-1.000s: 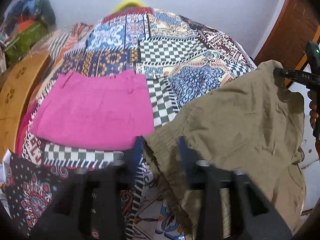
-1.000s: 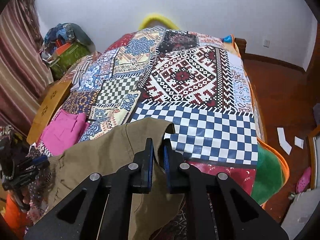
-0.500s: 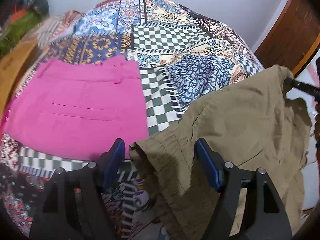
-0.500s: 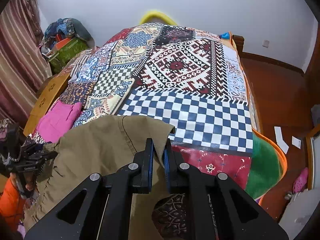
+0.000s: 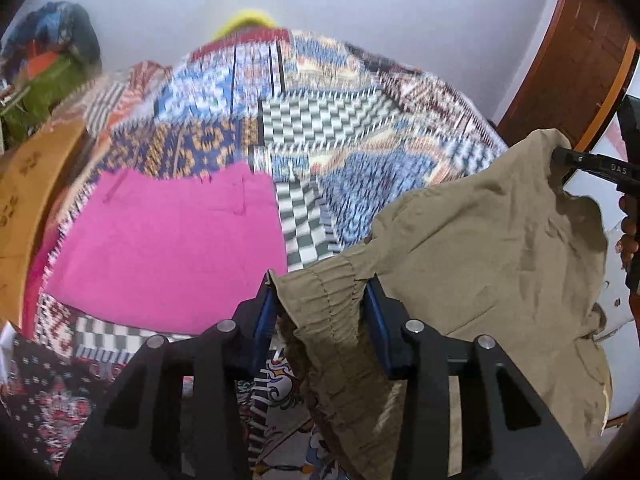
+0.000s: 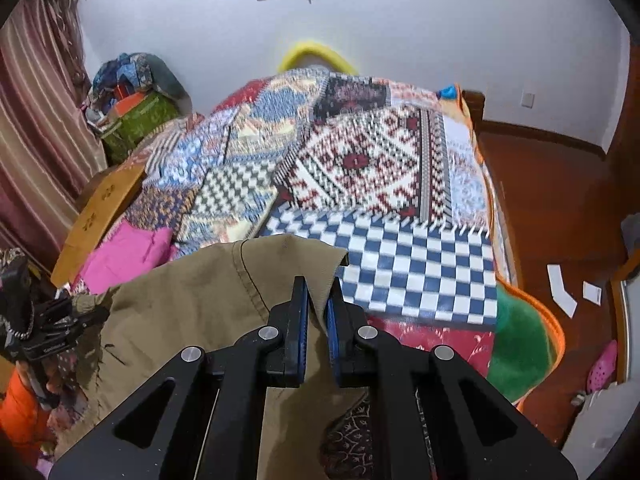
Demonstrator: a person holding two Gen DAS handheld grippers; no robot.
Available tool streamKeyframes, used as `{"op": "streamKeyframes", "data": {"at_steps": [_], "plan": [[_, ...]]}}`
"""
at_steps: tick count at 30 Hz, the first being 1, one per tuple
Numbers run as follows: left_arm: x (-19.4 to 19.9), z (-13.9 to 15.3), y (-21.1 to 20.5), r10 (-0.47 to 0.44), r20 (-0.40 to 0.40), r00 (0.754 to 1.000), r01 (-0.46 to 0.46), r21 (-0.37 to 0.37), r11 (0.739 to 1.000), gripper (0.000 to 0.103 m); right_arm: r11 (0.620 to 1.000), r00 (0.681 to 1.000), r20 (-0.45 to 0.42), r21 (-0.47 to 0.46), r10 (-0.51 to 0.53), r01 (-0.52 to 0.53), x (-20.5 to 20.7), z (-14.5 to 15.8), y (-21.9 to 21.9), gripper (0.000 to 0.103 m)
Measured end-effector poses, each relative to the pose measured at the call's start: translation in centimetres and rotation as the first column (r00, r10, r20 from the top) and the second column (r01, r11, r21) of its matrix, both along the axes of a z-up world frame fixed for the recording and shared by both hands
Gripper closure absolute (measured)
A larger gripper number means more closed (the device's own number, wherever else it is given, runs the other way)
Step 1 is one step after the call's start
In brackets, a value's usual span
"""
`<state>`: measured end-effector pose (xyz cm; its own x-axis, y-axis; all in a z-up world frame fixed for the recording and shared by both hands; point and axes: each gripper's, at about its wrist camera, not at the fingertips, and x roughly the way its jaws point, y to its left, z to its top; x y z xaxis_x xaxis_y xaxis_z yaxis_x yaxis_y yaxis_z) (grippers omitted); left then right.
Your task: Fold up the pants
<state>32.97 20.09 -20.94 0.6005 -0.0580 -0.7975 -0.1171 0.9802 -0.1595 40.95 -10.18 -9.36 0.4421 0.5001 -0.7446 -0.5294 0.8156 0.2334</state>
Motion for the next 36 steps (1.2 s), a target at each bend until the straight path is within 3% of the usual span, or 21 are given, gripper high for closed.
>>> {"op": "streamKeyframes", "data": {"at_steps": [7, 13, 28, 36], "plan": [[-0.9, 6.4, -0.5, 0.006, 0.123, 0.992, -0.011, 0.036, 0.999, 0.062, 0.997, 0.996, 0.076, 0.071, -0.043, 0.038, -0.5, 5.1, -0.6, 0.096], [-2.2, 9.7, -1.2, -0.001, 0.177, 0.984, -0.010, 0.061, 0.998, 0.062, 0.993, 0.991, 0.123, 0.116, -0.050, 0.036, -2.7, 8.2, -1.7, 0.096], [-6.8, 10.2, -3.0, -0.079, 0.163, 0.983, 0.066, 0.079, 0.995, 0.062, 0.984, 0.991, 0.112, 0.171, -0.070, 0.051, -12.6, 8.7, -5.7, 0.096], [-9.9, 9.1, -3.4, -0.136, 0.162, 0.977, 0.122, 0.091, 0.988, 0.062, 0.985, 0.994, 0.077, 0.163, -0.077, 0.064, -18.6, 7.1, -7.1, 0.096]]}}
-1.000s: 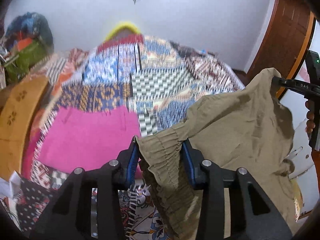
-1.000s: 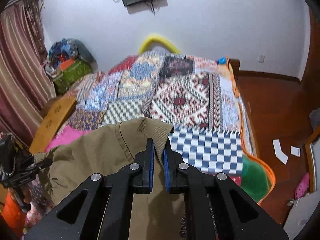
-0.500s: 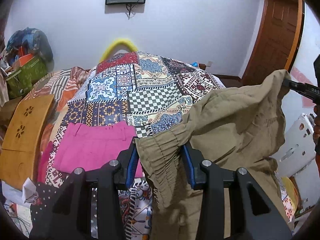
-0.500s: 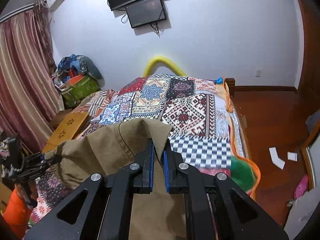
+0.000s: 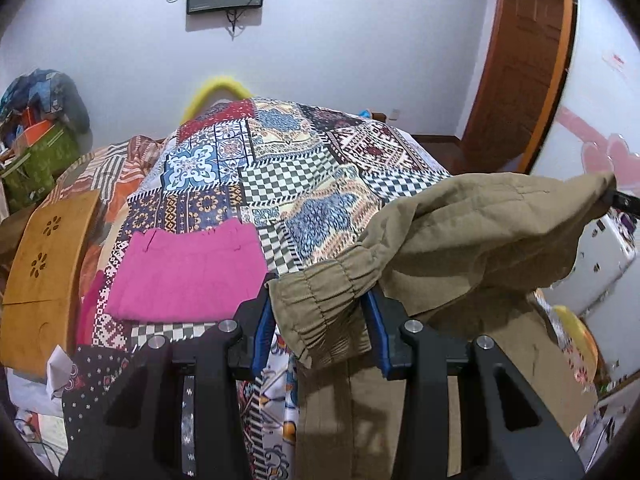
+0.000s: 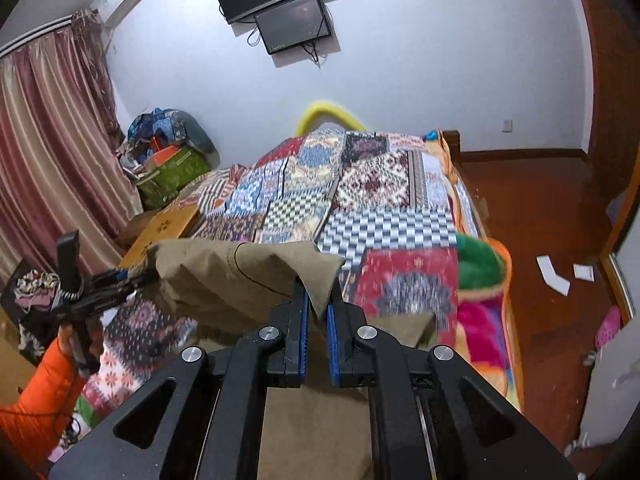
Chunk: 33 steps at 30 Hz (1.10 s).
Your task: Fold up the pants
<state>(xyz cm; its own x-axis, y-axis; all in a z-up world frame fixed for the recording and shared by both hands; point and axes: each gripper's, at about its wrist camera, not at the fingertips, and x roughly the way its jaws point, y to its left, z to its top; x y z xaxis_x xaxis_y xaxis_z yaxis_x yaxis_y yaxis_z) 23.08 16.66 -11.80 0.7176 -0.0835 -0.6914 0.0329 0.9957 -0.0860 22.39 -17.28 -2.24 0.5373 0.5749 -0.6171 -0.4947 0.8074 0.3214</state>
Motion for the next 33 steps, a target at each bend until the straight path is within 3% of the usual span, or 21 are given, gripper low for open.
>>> {"op": "streamKeyframes", "data": {"at_steps": [9, 16, 33], "plan": [[-4.1, -1.7, -1.0, -0.077, 0.000, 0.997, 0.077, 0.027, 0.997, 0.062, 1.000, 0.990, -0.140, -0.020, -0.013, 0.010, -5.6, -4.4, -1.9, 0.096], [-6.6, -4.4, -1.0, -0.097, -0.056, 0.994, 0.098, 0.032, 0.995, 0.062, 0.999, 0.973, -0.231, -0.040, -0.001, -0.009, -9.0, -7.4, -1.6, 0.096], [-11.2, -8.6, 0.1, -0.078, -0.130, 0.988, 0.075, -0.026, 0.997, 0.068, 0.993, 0.960, -0.281, -0.108, 0.009, -0.041, -13.4, -10.3, -0.9, 0.096]]}}
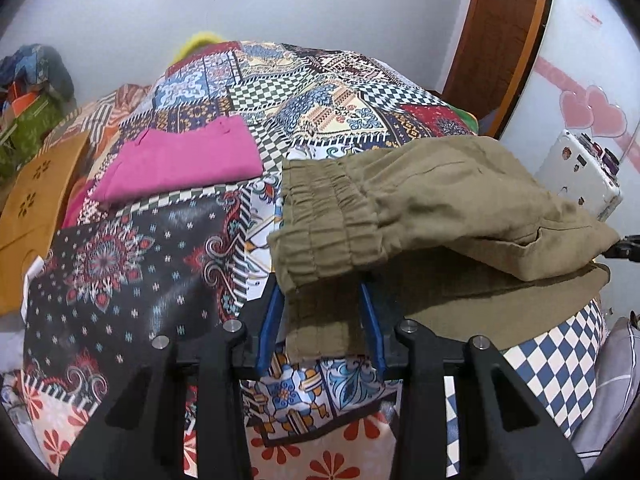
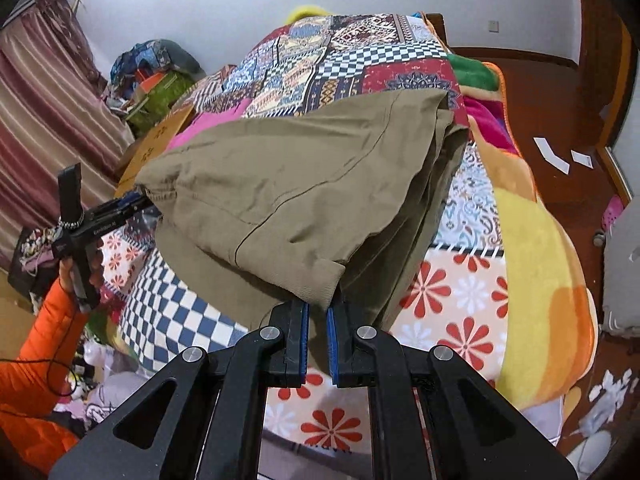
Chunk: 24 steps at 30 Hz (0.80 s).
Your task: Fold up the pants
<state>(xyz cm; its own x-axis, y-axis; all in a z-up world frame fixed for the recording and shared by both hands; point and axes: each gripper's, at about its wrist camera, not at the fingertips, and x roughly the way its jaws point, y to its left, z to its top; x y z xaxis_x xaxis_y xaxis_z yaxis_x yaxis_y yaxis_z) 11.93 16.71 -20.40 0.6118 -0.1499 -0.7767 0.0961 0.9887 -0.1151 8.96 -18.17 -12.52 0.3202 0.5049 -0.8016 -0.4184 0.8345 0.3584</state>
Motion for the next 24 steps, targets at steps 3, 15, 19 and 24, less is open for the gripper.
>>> {"op": "streamKeyframes", "data": {"at_steps": [3, 15, 19, 24], "plan": [[-0.2, -0.3, 0.0, 0.008, -0.006, 1.000, -0.008, 0.006, 1.000, 0.078, 1.000, 1.000, -0.005, -0.020, 0.006, -0.006, -0.3, -0.4, 0.1, 0.096], [-1.0, 0.8, 1.0, 0.040, 0.046, 0.998, -0.037, -0.049, 0.998, 0.101, 1.000, 1.000, 0.029, -0.015, -0.004, 0.004, -1.5, 1.1, -0.4, 0.096], [-1.6, 1.2, 1.0, 0.030, 0.042, 0.999, -0.029, -0.015, 0.999, 0.101, 0.999, 1.000, 0.027, -0.036, -0.009, 0.010, -1.8, 0.9, -0.8, 0.096], [-2.3, 1.6, 0.7, 0.027, 0.015, 1.000, -0.028, 0.044, 0.999, 0.101, 0.997, 1.000, 0.011, -0.069, -0.025, 0.026, -1.6, 0.7, -1.6, 0.096]]}}
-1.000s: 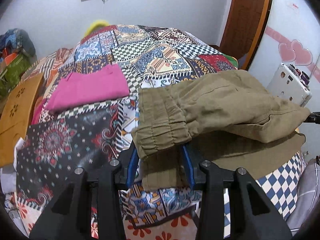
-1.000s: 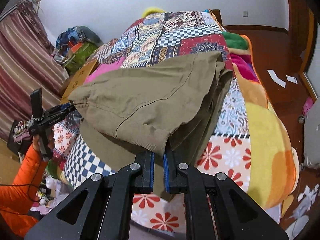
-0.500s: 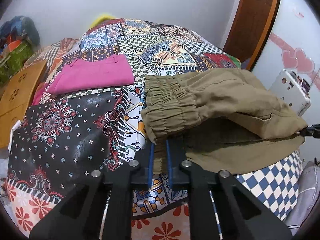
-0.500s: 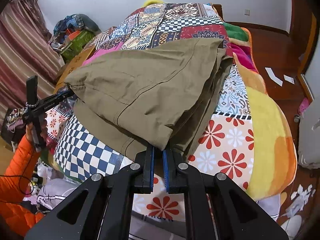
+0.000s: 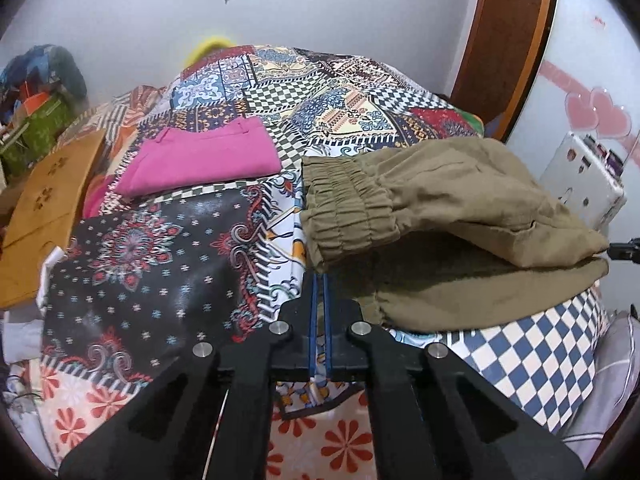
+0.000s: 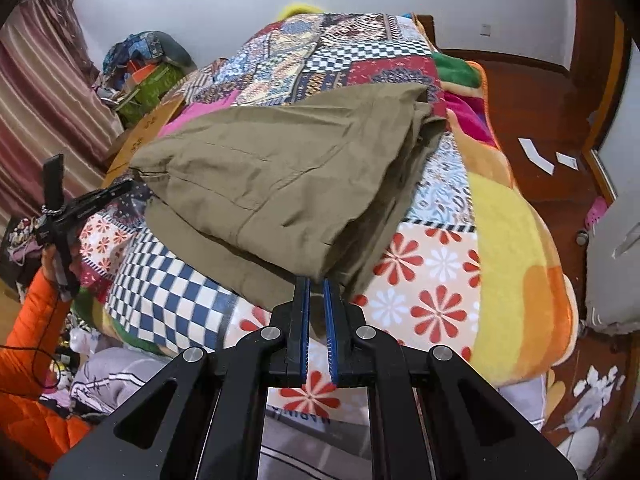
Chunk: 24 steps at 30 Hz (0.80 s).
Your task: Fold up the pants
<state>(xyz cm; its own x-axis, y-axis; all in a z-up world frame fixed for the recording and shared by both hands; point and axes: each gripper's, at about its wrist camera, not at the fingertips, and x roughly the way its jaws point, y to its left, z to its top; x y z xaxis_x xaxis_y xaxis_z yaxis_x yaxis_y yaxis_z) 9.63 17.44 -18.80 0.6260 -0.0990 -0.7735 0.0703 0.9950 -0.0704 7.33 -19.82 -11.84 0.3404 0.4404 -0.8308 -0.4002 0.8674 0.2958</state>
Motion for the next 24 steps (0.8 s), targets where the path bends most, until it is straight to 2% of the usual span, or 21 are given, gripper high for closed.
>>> {"op": "streamKeyframes", "data": {"at_steps": [5, 8, 11, 15, 18, 24], "plan": [[-0.2, 3.1, -0.3, -0.012, 0.051, 0.999, 0.010, 0.033, 0.999, 0.100, 1.000, 0.998, 0.060, -0.021, -0.005, 0.006, 0.5, 2.8, -0.3, 0.096], [0.4, 5.4, -0.5, -0.011, 0.092, 0.996, 0.009, 0.020, 1.000, 0.093, 1.000, 0.993, 0.119, -0.019, -0.007, 0.009, 1.7, 4.7, 0.3, 0.096], [2.3, 6.5, -1.0, 0.010, 0.088, 0.996, -0.011, 0.011, 1.000, 0.087, 1.000, 0.991, 0.137, 0.002, -0.006, 0.006, 3.8, 5.2, 1.7, 0.093], [6.1, 5.1, -1.9, 0.029, 0.022, 0.999, -0.029, -0.005, 1.000, 0.087, 1.000, 0.991, 0.134, 0.009, 0.015, -0.016, 5.7, 3.9, 4.8, 0.093], [7.9, 3.3, -2.6, 0.007, -0.037, 0.999, -0.009, -0.036, 0.999, 0.087, 0.999, 0.996, 0.080, 0.010, 0.043, -0.044, 7.0, 1.5, 7.4, 0.093], [7.4, -0.2, -4.7, -0.088, -0.114, 0.990, 0.086, -0.019, 0.996, 0.087, 0.992, 0.992, -0.050, -0.036, 0.119, -0.121, 6.2, -2.8, 8.9, 0.093]]}}
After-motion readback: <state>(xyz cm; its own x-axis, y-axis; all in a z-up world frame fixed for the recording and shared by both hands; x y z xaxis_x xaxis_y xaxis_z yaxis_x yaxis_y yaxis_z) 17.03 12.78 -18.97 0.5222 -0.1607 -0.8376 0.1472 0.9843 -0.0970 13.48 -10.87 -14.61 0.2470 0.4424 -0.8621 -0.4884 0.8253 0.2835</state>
